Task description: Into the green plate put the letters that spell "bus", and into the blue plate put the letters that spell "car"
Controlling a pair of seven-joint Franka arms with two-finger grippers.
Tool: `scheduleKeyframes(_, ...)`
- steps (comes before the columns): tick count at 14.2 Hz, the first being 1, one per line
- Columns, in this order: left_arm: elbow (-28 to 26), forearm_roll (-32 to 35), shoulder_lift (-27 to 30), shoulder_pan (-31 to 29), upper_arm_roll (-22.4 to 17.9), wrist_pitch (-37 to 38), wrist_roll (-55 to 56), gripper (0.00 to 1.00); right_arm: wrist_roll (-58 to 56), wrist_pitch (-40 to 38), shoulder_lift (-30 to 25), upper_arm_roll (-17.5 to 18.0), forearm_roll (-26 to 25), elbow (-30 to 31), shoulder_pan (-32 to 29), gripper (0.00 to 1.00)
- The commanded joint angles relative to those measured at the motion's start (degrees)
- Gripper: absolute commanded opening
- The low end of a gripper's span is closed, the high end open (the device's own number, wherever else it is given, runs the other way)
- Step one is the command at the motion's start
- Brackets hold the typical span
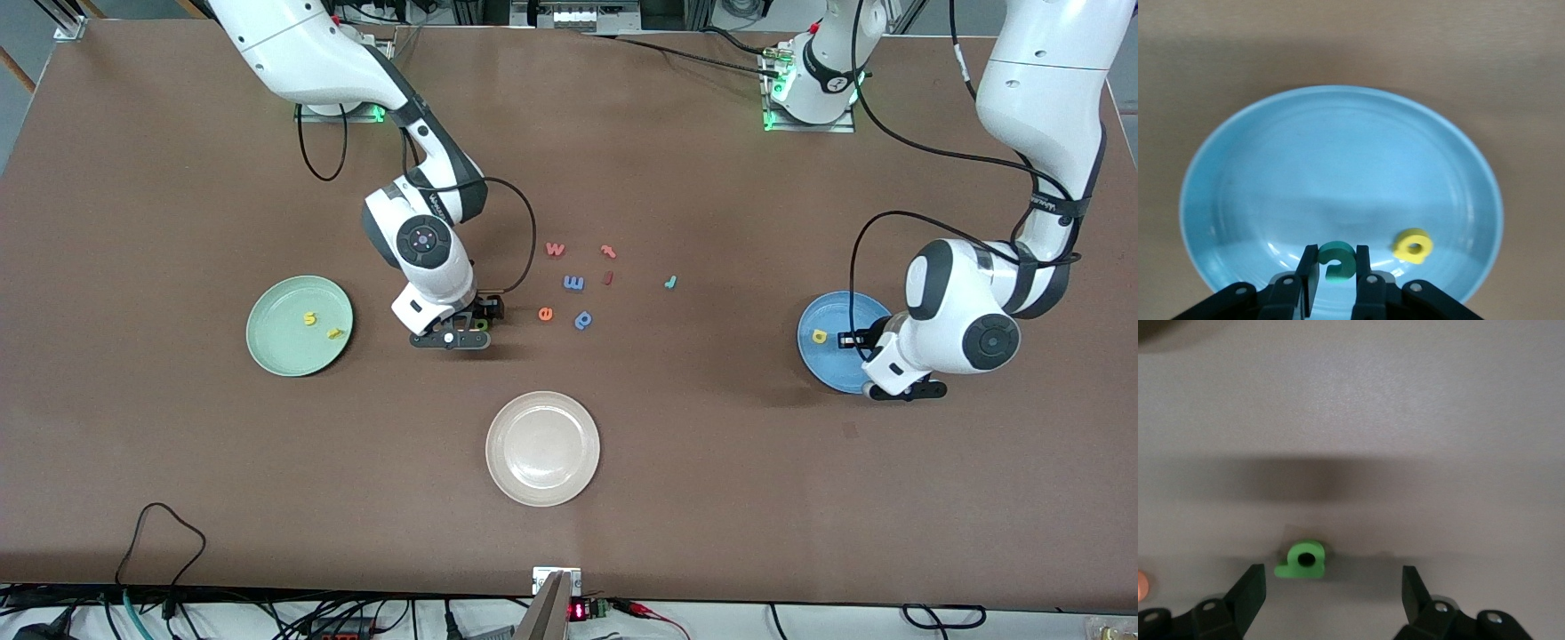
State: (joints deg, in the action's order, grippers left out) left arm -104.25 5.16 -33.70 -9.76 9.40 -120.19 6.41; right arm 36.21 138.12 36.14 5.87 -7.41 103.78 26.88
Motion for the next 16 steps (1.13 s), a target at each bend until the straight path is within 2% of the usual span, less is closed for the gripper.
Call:
scheduleKeyframes(1,-1.0,1.4,0.2,-0.7,0.6,-0.8,-1.2,0.74,2.8,0.0,2.5,-0.5,0.6,-3.1,2.1,0.89)
scheduleKeyframes(2,-1.0,1.4,0.6,-0.5,0.9,-0.2,-1.2,1.0,2.9,0.0,3.0,-0.5,0.6,-3.3,2.5,0.87)
scheduleKeyframes(4,-1.0,1.3,2.5,-0.3,3.2,4.3,-0.9,1.0,2.2,0.0,3.2,-0.5,0.5,-3.3,2.6,0.84)
scheduleKeyframes(6,-2.5,1.2,5.7,-0.6,8.2,8.2,0.0,1.0,1.8,-0.4,3.1,-0.5,0.4,-3.1,2.6,0.68)
scheduleKeyframes(8,-5.3,1.2,7.7,-0.7,13.2,7.6,0.1,1.0,1.6,-0.5,3.1,-0.5,0.3,-2.9,2.6,0.66)
scheduleKeyframes(11,-5.6,1.3,5.3,1.4,20.5,3.8,-0.2,1.0,1.6,-0.6,3.1,-0.5,0.3,-2.7,2.7,0.58)
scheduleKeyframes(12,-5.6,1.3,4.1,3.7,20.8,1.8,-0.1,1.0,1.7,-0.6,3.1,-0.5,0.3,-2.5,2.7,0.56)
scheduleKeyframes(14,-6.7,1.3,2.9,7.8,20.7,-2.2,0.3,0.94,1.7,-0.6,3.2,-0.5,0.2,-2.3,2.8,0.52)
scheduleKeyframes(16,-7.0,1.3,1.8,10.3,20.7,-3.5,5.3,0.87,1.8,-0.6,3.1,-0.5,0.2,-1.8,2.8,0.44)
